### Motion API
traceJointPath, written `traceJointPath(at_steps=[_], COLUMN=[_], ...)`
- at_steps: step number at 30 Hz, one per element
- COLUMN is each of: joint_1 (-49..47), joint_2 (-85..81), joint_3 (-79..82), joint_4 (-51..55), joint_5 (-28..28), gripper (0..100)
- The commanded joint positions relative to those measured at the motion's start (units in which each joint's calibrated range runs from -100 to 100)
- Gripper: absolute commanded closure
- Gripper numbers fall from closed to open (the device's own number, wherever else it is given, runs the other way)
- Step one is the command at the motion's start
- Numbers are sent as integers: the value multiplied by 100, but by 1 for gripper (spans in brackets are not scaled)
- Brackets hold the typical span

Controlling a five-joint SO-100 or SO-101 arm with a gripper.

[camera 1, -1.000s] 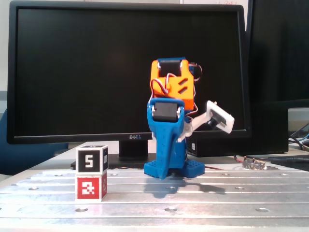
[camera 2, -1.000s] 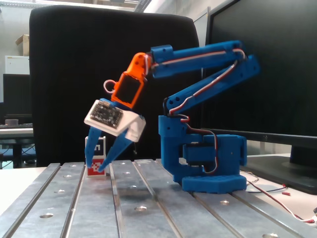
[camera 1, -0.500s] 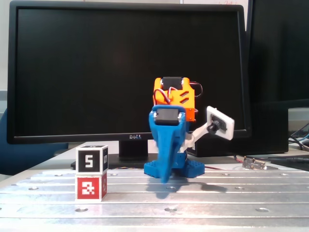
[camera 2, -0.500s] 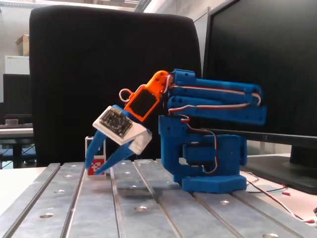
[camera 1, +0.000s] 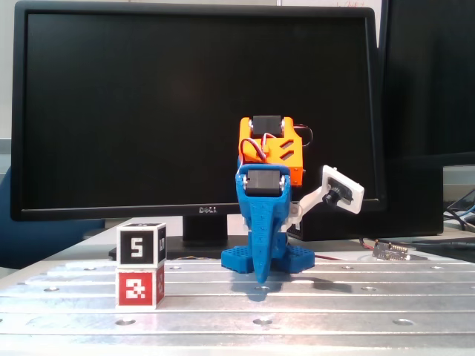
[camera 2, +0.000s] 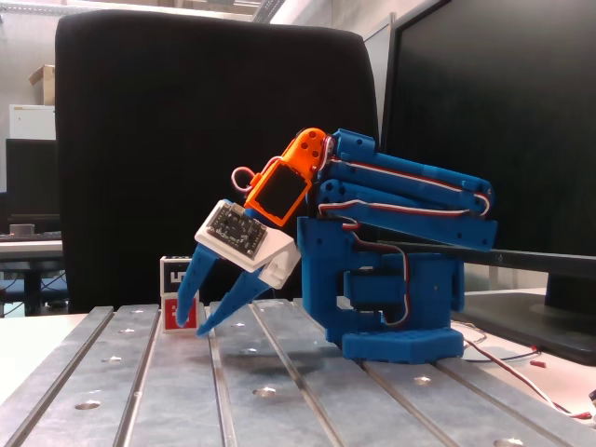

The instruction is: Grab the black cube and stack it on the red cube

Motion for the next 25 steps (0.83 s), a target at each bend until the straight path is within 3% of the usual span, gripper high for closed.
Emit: traceJointPath(at_steps=[1, 25], joint_1=[26, 26], joint_2=[-60, -60], joint_3=[0, 0], joint_4=[162, 282], joint_5=[18, 18], gripper=[94, 94])
